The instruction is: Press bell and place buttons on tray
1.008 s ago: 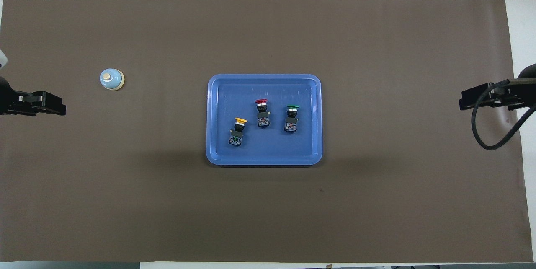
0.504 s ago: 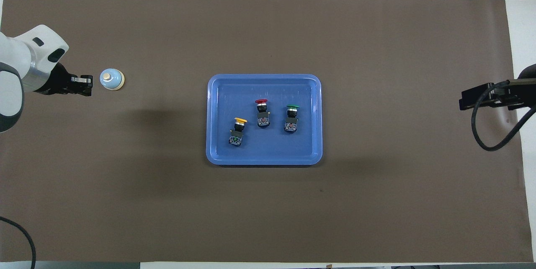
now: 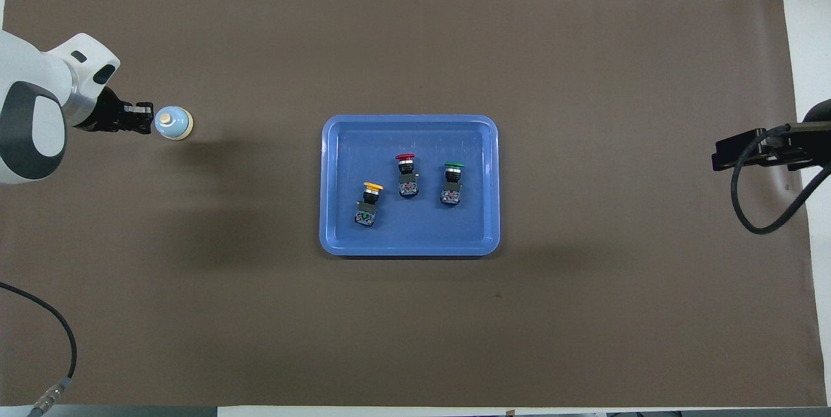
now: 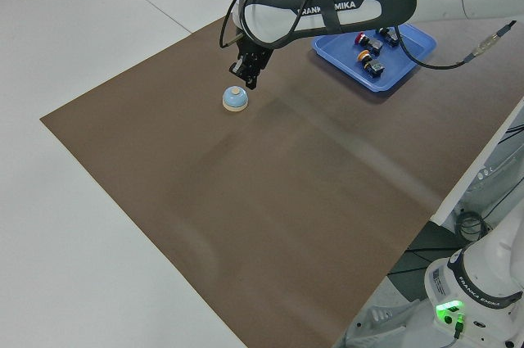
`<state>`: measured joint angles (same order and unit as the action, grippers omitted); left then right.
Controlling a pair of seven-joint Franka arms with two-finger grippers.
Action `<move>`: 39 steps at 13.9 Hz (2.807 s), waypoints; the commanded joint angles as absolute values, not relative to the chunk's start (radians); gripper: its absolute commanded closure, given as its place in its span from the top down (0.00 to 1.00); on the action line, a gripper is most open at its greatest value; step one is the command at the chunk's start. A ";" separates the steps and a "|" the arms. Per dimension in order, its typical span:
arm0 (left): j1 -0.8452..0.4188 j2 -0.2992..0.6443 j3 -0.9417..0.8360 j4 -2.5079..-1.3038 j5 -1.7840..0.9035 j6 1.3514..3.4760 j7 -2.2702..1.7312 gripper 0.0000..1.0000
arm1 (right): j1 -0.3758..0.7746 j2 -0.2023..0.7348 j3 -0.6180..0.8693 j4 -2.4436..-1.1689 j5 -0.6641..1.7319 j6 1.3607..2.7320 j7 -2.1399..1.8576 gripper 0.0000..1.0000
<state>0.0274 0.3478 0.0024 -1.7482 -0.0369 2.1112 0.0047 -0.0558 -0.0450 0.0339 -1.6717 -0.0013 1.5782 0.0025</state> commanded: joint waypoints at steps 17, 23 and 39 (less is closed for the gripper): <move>-0.012 0.430 0.008 -1.824 -0.055 2.339 -0.072 0.00 | -0.071 -0.064 0.046 -1.692 -0.005 1.592 -0.020 1.00; 0.003 0.372 0.011 -1.674 -0.055 2.075 -0.067 0.00 | -0.072 -0.064 0.046 -1.692 -0.005 1.592 -0.020 1.00; 0.037 -0.060 0.018 -1.686 -0.052 1.654 -0.066 1.00 | -0.072 -0.064 0.046 -1.692 -0.005 1.592 -0.020 1.00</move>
